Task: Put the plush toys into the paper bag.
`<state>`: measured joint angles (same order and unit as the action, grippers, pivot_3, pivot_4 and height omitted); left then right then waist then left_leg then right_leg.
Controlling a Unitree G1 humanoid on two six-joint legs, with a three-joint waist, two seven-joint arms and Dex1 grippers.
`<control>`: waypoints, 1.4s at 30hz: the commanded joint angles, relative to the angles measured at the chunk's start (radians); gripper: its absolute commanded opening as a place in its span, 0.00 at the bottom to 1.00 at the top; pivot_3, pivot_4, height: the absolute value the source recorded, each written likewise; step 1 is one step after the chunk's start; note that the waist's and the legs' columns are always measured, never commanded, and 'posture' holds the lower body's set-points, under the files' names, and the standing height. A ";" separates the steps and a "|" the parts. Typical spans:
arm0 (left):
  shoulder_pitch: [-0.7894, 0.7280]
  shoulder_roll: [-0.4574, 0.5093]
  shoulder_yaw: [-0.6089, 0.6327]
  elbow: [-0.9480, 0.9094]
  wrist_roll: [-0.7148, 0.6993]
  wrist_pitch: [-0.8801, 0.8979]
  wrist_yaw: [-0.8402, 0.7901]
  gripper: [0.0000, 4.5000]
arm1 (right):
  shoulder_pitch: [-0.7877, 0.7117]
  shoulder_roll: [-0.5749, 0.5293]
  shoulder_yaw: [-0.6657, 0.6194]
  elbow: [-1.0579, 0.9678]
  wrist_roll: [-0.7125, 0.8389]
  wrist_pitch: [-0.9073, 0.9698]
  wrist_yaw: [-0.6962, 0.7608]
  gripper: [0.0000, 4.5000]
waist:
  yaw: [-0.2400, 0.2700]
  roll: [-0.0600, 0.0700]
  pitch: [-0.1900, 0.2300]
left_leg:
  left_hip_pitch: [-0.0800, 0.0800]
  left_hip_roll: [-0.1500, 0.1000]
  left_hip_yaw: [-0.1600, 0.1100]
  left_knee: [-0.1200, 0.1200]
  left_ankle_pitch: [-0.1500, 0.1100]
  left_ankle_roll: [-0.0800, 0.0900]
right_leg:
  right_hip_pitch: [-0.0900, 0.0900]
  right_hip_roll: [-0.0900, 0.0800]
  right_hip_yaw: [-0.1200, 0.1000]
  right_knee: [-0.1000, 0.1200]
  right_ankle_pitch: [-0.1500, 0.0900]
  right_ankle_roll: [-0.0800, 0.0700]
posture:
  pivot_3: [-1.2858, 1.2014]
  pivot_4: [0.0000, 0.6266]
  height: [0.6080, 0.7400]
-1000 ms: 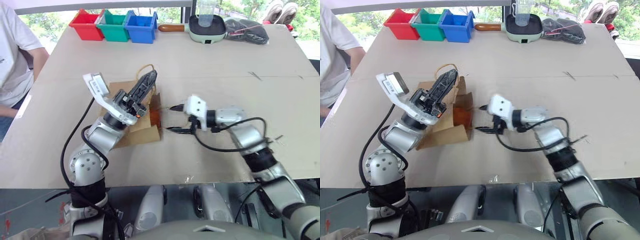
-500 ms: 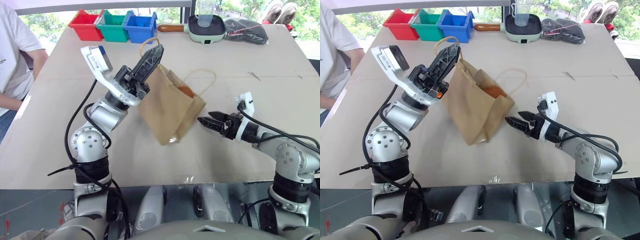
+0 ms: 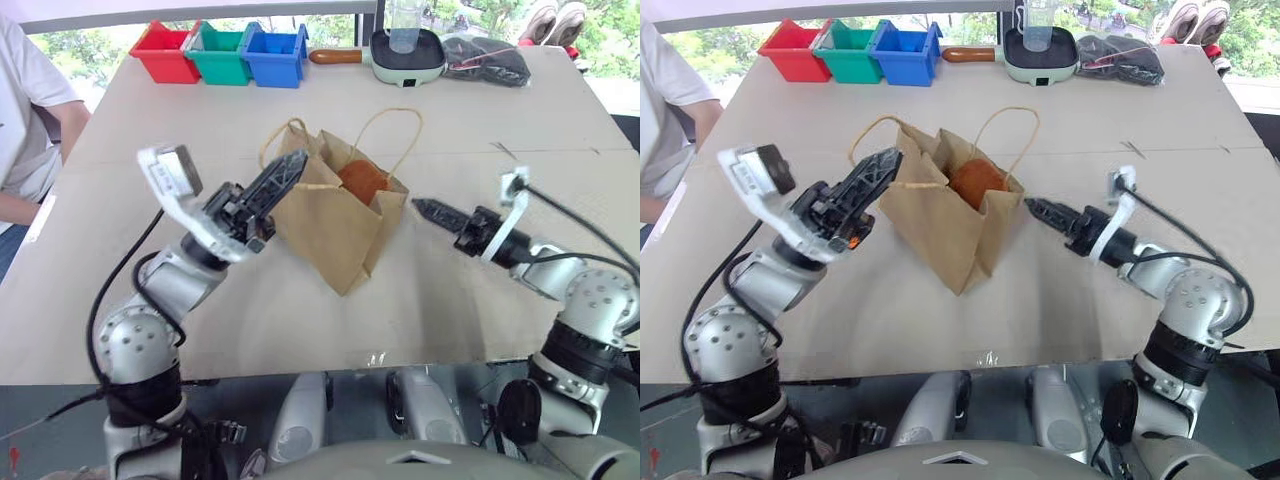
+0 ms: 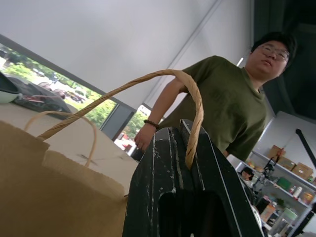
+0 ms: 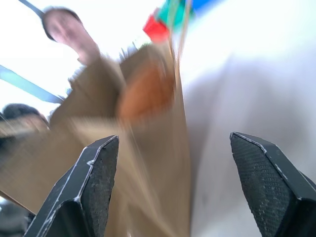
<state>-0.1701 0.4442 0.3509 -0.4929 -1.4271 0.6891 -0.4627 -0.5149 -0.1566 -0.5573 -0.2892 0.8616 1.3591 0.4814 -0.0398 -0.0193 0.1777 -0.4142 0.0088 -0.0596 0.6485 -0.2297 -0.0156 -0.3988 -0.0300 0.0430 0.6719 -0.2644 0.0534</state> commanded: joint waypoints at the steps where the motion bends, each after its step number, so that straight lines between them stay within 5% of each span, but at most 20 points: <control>1: 0.034 0.020 0.042 -0.075 -0.058 -0.022 0.022 0.00 | -0.072 -0.015 0.047 0.047 0.004 -0.045 -0.043 0.76 | -0.001 0.000 0.000 | 0.000 0.000 0.000 0.000 0.000 0.000 | 0.000 0.000 0.000 0.000 0.000 0.000 | 0.52 0.24 1.00; 13: 0.076 0.006 0.033 -0.120 -0.048 -0.076 0.060 0.00 | -0.362 -0.028 0.329 0.405 -0.103 -0.281 0.090 0.76 | -0.001 0.000 0.000 | 0.000 0.000 0.000 -0.001 0.000 0.000 | -0.001 0.001 0.000 -0.001 0.000 0.000 | 0.52 0.24 1.00; 20: 0.096 -0.008 0.027 -0.138 -0.038 -0.113 0.072 0.00 | -0.448 -0.003 0.401 0.459 -0.114 -0.381 0.194 0.02 | 0.000 0.000 0.000 | -0.002 0.000 0.001 -0.001 0.000 0.000 | -0.001 0.000 0.000 -0.004 0.000 0.000 | 0.52 0.24 1.00; 29: -0.028 0.060 0.089 0.011 -0.035 -0.133 0.038 0.00 | -0.488 0.011 0.267 0.317 0.166 -0.269 0.154 0.01 | 0.003 0.001 0.000 | -0.002 0.000 -0.001 -0.001 0.000 0.000 | -0.001 0.000 -0.001 -0.004 0.000 0.000 | 0.52 0.24 1.00; 35: -0.266 0.221 -0.026 0.348 0.281 -0.132 -0.111 0.00 | -0.428 0.002 0.219 0.059 0.359 -0.238 -0.069 0.01 | 0.001 0.002 0.001 | -0.002 0.001 -0.003 -0.002 0.000 0.000 | -0.001 0.003 -0.003 -0.002 0.000 0.000 | 0.52 0.24 1.00; 42: -0.400 0.170 -0.137 0.522 0.503 -0.187 -0.203 0.00 | -0.217 -0.059 0.316 -0.063 0.256 -0.312 -0.135 0.01 | -0.002 0.001 0.002 | -0.004 0.000 -0.001 -0.005 0.000 0.000 | -0.003 0.001 -0.001 -0.007 0.000 0.000 | 0.52 0.24 1.00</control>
<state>-0.5307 0.6039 0.2140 0.0431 -0.9678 0.5434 -0.6337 -0.7321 -0.1966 -0.2418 -0.2798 1.1150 1.0866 0.3243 -0.0413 -0.0180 0.1793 -0.4188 0.0092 -0.0598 0.6427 -0.2297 -0.0155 -0.4030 -0.0290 0.0423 0.6651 -0.2642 0.0535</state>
